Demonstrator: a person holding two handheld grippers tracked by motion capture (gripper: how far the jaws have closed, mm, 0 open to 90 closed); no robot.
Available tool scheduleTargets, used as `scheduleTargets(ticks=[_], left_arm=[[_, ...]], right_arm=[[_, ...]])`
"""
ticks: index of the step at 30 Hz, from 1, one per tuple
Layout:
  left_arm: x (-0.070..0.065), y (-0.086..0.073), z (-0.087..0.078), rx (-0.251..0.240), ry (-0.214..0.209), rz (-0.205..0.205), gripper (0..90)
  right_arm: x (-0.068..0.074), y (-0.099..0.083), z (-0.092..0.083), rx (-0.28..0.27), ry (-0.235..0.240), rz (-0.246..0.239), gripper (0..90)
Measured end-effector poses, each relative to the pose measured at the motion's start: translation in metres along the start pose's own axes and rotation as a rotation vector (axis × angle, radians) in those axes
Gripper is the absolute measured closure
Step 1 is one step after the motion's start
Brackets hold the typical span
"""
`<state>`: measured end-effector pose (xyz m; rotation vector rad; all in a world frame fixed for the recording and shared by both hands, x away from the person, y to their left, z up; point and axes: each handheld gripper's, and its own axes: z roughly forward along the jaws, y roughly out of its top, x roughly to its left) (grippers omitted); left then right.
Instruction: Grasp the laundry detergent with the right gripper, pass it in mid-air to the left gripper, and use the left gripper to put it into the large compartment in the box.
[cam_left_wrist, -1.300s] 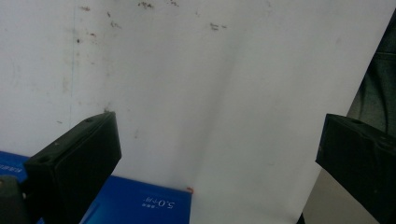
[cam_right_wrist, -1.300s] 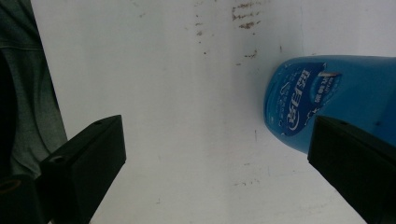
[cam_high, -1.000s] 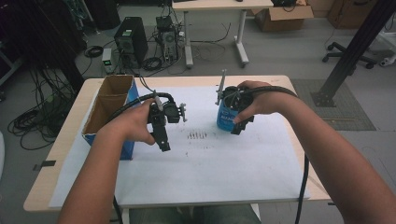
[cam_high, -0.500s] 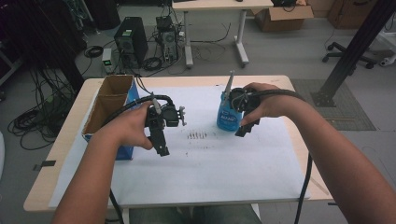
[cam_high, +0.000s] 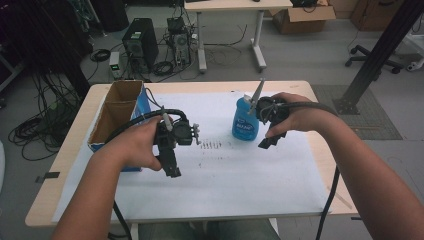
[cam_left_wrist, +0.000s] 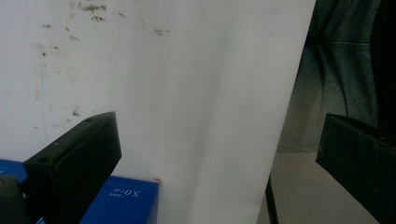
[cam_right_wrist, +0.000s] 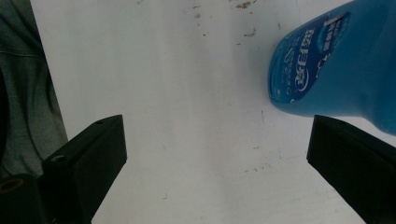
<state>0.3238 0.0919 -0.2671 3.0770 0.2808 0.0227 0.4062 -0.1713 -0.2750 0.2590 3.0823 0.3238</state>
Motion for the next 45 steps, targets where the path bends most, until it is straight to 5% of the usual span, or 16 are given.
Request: scheduleTargets(ticks=[17,24,36,45], left_arm=[[-0.017,0.002,-0.008,-0.003,0.004,0.032,0.2],[-0.017,0.003,-0.007,0.004,0.005,0.040,0.2],[-0.013,0.005,-0.004,0.006,-0.001,0.039,0.2],[-0.011,0.003,-0.002,0.005,-0.006,0.036,0.2]], right_arm=[[-0.018,-0.039,0.008,-0.090,-0.024,0.095,4.8],[-0.024,-0.048,0.012,-0.112,-0.033,0.116,4.9],[-0.038,-0.057,0.026,-0.247,-0.048,0.160,4.4],[-0.047,-0.066,0.037,-0.294,-0.046,0.192,4.3]])
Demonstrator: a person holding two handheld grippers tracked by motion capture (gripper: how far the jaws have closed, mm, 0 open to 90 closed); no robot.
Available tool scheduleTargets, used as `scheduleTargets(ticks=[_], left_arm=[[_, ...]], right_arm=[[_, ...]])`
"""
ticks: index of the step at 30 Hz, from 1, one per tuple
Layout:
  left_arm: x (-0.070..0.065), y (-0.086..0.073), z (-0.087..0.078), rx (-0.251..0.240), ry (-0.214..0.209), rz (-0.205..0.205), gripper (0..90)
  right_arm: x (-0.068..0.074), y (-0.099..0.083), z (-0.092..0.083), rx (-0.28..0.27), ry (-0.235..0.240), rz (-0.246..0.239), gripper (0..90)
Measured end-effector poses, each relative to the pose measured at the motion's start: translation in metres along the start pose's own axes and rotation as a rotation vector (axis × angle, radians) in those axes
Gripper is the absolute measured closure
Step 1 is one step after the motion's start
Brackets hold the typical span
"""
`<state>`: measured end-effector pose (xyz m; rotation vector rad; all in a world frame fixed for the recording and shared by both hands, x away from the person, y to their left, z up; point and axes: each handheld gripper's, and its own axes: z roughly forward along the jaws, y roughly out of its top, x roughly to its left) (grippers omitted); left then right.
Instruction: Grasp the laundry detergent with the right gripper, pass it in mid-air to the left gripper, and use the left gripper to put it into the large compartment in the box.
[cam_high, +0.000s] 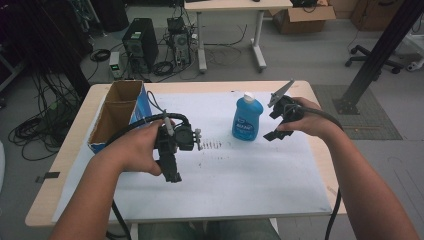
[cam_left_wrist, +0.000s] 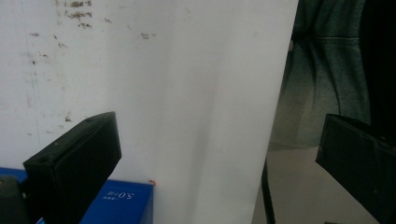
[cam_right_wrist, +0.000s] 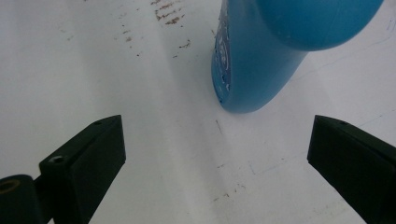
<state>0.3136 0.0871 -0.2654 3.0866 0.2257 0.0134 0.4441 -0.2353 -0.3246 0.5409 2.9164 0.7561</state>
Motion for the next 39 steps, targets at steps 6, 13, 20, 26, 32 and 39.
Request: scheduleTargets(ticks=[6,13,20,26,32,39], left_arm=[[0.001,-0.001,0.002,0.003,0.000,0.000,0.2],[0.001,-0.001,0.002,0.002,0.001,0.002,0.2],[0.001,0.001,0.003,0.005,-0.001,0.008,0.2],[0.000,0.000,0.003,0.004,-0.002,0.012,0.2],[-0.001,0.000,0.004,0.003,-0.003,0.016,0.2],[-0.002,0.002,0.006,0.007,-0.004,0.022,0.2]], right_arm=[[-0.006,-0.006,0.002,-0.034,-0.003,0.010,4.2],[-0.009,-0.008,0.006,-0.087,-0.003,0.006,4.0],[-0.014,-0.007,0.016,-0.118,-0.010,0.012,3.7],[-0.019,-0.011,0.027,-0.147,0.000,0.034,3.4],[-0.024,-0.014,0.033,-0.202,-0.005,0.047,3.2],[-0.026,-0.013,0.040,-0.230,-0.022,0.059,3.1]])
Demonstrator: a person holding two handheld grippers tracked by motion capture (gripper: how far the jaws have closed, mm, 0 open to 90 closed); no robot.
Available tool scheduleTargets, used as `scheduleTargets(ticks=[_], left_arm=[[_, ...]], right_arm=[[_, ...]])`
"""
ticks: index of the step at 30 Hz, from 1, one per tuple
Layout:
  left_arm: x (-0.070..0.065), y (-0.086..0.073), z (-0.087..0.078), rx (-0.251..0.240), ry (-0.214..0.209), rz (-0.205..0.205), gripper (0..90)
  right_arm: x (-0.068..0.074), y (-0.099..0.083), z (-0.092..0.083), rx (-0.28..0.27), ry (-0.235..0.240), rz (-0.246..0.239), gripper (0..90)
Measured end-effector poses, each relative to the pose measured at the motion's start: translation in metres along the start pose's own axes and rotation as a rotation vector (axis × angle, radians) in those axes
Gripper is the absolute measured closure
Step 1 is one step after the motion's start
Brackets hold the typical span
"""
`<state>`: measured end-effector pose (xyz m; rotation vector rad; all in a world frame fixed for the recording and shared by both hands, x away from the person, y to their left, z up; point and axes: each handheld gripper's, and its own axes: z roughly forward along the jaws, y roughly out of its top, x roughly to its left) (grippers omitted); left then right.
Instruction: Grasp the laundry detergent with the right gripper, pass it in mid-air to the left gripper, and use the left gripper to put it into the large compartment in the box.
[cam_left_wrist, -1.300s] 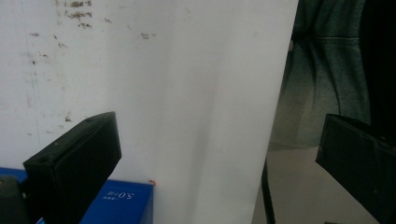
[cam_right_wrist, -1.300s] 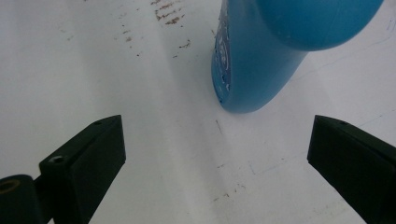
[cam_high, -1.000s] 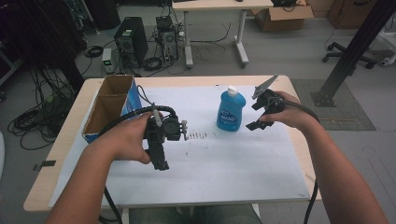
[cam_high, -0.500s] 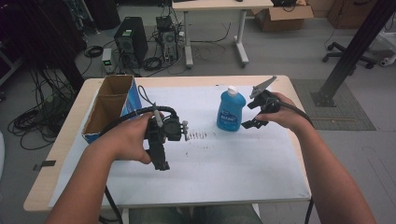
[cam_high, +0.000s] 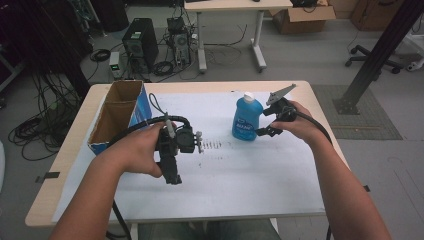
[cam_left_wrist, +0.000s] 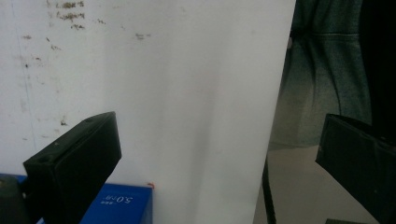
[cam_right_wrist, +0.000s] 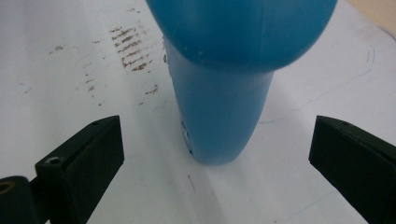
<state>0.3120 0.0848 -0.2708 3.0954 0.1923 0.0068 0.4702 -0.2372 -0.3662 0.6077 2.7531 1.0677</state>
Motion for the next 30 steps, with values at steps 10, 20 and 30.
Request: scheduleTargets(ticks=[10,20,30], left_arm=[[-0.001,0.002,0.000,-0.002,-0.001,0.003,0.2],[-0.002,0.005,0.002,-0.002,-0.005,0.008,0.2],[-0.002,0.005,0.003,0.000,-0.007,0.009,0.2]], right_arm=[[0.000,-0.006,0.011,-0.083,0.018,-0.017,2.0],[-0.002,-0.009,0.018,-0.158,-0.005,0.004,1.6],[-0.003,-0.009,0.024,-0.197,0.009,0.015,1.5]])
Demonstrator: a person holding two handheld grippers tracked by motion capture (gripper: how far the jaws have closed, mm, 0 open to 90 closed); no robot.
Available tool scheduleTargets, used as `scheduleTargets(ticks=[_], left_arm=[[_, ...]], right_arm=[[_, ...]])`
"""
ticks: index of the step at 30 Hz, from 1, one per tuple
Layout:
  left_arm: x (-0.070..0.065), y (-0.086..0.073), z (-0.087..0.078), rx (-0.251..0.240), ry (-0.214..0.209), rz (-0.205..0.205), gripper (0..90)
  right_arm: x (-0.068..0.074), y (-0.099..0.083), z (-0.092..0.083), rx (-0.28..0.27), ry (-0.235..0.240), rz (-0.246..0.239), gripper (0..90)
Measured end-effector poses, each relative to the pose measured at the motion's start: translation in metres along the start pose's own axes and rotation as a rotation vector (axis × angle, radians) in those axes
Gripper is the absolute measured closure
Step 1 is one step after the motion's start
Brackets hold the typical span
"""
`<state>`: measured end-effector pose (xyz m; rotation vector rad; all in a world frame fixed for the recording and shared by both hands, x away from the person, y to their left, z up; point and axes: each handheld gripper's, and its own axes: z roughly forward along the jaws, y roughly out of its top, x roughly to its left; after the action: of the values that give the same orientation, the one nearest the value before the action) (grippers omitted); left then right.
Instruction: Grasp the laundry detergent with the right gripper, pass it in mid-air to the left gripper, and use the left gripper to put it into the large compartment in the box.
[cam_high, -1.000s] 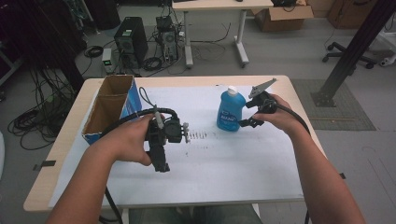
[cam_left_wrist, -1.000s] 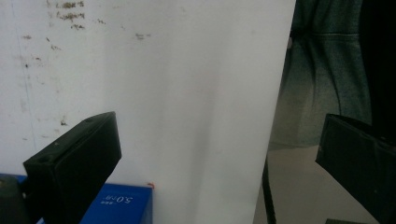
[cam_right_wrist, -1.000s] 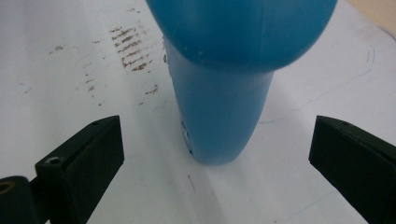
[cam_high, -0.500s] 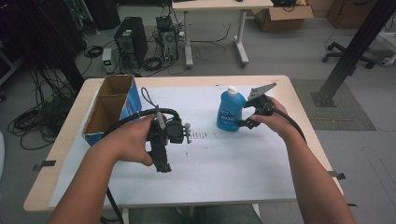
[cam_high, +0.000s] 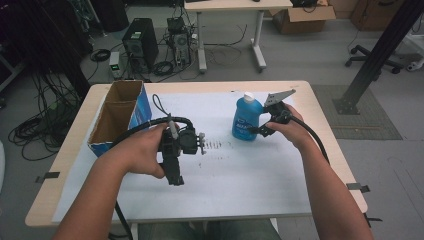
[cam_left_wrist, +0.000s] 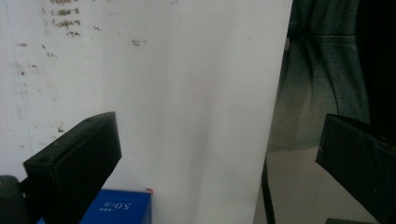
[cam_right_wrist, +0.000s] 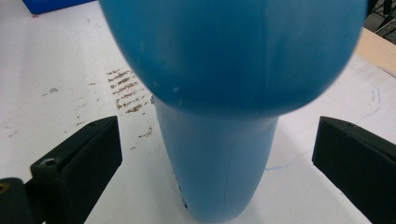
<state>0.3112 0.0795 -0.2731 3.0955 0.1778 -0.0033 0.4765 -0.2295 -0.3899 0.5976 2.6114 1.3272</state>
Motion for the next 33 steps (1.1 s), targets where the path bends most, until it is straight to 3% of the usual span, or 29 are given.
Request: scheduleTargets(ticks=[19,21,33], left_arm=[[0.000,0.001,0.002,0.000,-0.002,0.001,0.2],[0.000,0.001,0.002,0.001,-0.003,0.000,0.2],[-0.001,0.004,0.004,-0.004,-0.006,0.007,0.2]], right_arm=[[-0.003,-0.004,0.010,-0.026,0.011,0.017,1.3],[-0.003,-0.007,0.011,-0.051,0.004,-0.001,1.2],[-0.004,-0.014,0.016,-0.120,0.012,0.010,1.0]])
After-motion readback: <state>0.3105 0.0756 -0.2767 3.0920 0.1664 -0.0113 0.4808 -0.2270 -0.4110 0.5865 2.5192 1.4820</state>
